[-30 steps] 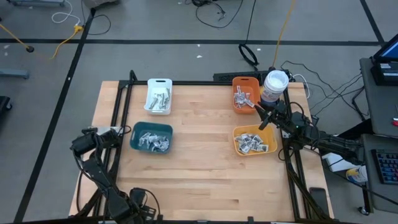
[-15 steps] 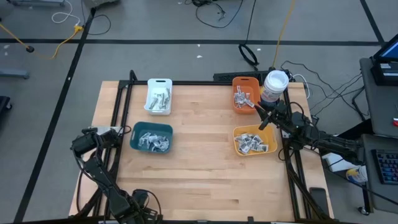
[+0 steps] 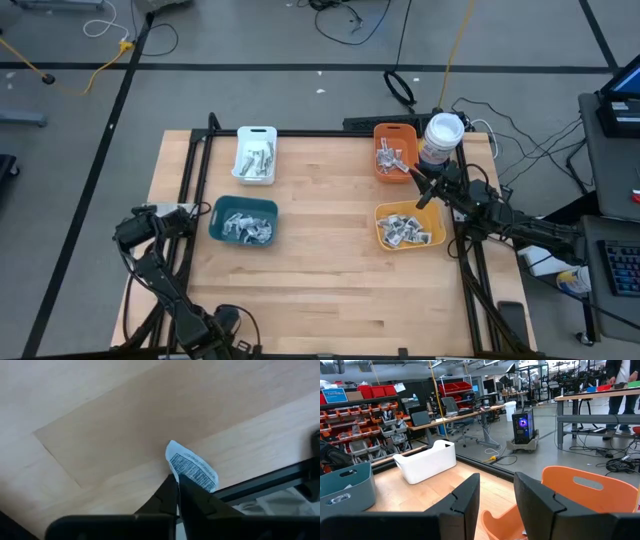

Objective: Pick & Place First Aid Supplies
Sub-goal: Put the alcohol pad into the blue bin

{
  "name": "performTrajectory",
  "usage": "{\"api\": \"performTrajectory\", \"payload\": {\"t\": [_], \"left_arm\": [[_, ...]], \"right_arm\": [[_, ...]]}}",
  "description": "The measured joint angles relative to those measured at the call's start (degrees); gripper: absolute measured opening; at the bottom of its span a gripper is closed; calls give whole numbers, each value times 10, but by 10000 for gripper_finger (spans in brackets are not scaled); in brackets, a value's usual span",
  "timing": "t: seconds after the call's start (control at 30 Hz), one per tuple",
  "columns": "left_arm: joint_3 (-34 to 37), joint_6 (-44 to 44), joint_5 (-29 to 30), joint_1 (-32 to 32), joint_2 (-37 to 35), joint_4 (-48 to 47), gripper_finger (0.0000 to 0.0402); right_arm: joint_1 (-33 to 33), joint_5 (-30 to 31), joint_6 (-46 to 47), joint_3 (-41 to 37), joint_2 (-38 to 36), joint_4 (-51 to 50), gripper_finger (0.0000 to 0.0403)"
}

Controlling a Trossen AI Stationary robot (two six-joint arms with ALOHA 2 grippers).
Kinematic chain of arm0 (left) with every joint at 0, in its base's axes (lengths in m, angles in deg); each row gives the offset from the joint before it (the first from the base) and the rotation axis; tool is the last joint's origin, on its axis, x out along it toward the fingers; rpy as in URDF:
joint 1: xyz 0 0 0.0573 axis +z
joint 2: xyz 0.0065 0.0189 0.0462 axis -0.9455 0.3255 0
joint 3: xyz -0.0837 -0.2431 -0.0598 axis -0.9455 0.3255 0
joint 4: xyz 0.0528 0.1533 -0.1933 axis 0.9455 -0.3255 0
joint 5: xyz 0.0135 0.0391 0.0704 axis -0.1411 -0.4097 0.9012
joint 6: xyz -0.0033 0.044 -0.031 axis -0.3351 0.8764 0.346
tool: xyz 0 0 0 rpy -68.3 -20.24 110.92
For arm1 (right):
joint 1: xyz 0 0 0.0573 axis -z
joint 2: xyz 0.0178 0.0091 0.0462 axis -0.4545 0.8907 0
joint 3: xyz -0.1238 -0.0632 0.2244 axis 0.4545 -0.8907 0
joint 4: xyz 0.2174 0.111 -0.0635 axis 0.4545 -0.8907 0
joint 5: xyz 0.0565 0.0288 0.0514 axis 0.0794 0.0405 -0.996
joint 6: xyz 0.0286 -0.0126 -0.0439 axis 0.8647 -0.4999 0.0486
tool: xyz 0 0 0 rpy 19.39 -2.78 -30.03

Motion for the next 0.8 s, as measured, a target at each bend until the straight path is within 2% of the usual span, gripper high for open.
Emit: {"api": "performTrajectory", "payload": {"t": [0.17,0.43,0.8], "left_arm": [[0,43,2,1,-1,1,6],[1,174,9,26,-40,-45,3],[0,526,3,84,-129,-143,1]], "right_arm": [[0,0,0,0,0,0,116],[0,0,0,0,0,0,116],[0,0,0,0,0,0,116]]}}
